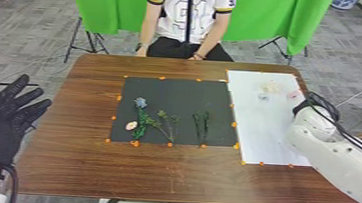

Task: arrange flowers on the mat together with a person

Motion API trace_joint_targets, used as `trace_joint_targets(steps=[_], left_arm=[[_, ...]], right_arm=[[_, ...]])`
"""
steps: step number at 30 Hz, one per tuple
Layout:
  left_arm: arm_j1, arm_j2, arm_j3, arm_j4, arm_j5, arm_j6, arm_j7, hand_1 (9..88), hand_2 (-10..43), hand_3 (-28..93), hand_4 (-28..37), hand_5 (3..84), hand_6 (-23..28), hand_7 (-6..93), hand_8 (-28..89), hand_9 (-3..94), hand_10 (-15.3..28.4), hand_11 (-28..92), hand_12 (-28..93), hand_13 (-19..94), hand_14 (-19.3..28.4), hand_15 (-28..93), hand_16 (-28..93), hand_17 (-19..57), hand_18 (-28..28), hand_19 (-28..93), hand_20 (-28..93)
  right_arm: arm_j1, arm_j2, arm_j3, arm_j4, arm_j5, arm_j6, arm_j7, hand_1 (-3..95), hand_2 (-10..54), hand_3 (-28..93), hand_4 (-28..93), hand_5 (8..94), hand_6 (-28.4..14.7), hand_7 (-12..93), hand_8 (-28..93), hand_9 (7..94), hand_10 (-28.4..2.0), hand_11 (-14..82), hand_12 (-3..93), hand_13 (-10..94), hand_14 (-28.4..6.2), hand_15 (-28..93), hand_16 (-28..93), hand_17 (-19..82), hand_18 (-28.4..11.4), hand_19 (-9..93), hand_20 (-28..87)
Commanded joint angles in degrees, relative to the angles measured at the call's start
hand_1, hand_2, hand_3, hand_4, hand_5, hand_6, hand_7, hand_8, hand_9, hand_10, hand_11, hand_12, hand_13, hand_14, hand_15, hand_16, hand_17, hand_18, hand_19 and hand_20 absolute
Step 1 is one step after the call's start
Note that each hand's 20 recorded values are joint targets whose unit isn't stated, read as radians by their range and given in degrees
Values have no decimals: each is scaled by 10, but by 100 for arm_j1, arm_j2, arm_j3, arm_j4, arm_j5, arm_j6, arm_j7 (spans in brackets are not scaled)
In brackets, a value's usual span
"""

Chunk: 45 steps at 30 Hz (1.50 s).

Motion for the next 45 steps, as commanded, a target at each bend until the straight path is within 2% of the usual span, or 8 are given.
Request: trace_joint_targets(steps=[1,19,20,25,28,34,38,45], left_arm=[[247,253,-5,-4,-275,174,279,211,64,762,-242,320,47,93,-81,312,148,174,120,213,223,458,-51,-83,194,424,193],[269,188,-17,-10,-257,140,316,210,64,760,-242,319,47,93,-82,312,148,173,120,213,223,456,-50,-83,194,425,193],[393,348,-56,-11,-417,211,482,211,64,760,-242,319,47,93,-82,312,148,173,120,213,223,456,-50,-83,194,425,193],[234,-127,-89,-21,-51,-12,99,208,63,763,-242,319,47,92,-81,312,148,173,120,214,223,457,-49,-84,194,424,193],[453,41,-178,-34,-337,62,428,209,63,761,-244,319,47,91,-81,312,147,172,120,214,222,456,-50,-84,194,424,193],[379,-301,-303,-76,-31,-113,101,206,61,760,-245,318,46,91,-81,311,148,171,121,213,222,455,-49,-84,194,423,193],[474,-126,-314,-83,-178,-39,278,205,60,759,-247,317,45,92,-80,312,148,169,121,213,223,454,-49,-84,194,422,193],[170,-51,-214,2,-94,-122,45,204,58,761,-247,317,46,91,-80,312,148,170,122,213,222,452,-48,-84,194,421,193]], right_arm=[[-53,-74,-129,121,-276,17,-127,616,-95,620,-280,750,-25,159,-4,869,-107,81,298,727,-108,478,204,250,-277,761,-11],[-388,137,194,-530,-1035,861,-204,627,-95,624,-283,844,-2,182,28,937,-92,131,297,793,-78,465,230,266,-207,783,-3],[-416,158,223,-653,-1127,918,-231,626,-95,625,-283,844,-1,182,29,937,-90,132,297,795,-73,464,233,266,-205,784,-2],[-313,196,170,-1306,-1446,1134,-500,616,-95,637,-283,844,6,188,29,937,-79,140,301,803,-59,449,260,265,-203,787,-1],[-62,133,-40,-1680,-1437,1151,-871,612,-95,641,-283,844,9,191,28,937,-77,140,304,805,-56,440,273,265,-201,787,0],[848,-293,-950,-2073,-1228,1095,-1620,603,-95,647,-283,840,14,197,26,937,-72,137,310,794,-52,438,286,250,-194,784,2],[1572,-766,-1835,-1974,-1117,1126,-1998,599,-95,651,-283,838,14,201,25,937,-71,132,314,789,-51,439,290,244,-192,781,6],[2341,-1665,-3002,-1346,-902,1055,-2311,591,-95,658,-283,831,21,209,23,937,-65,123,323,779,-44,437,299,240,-184,768,13]])
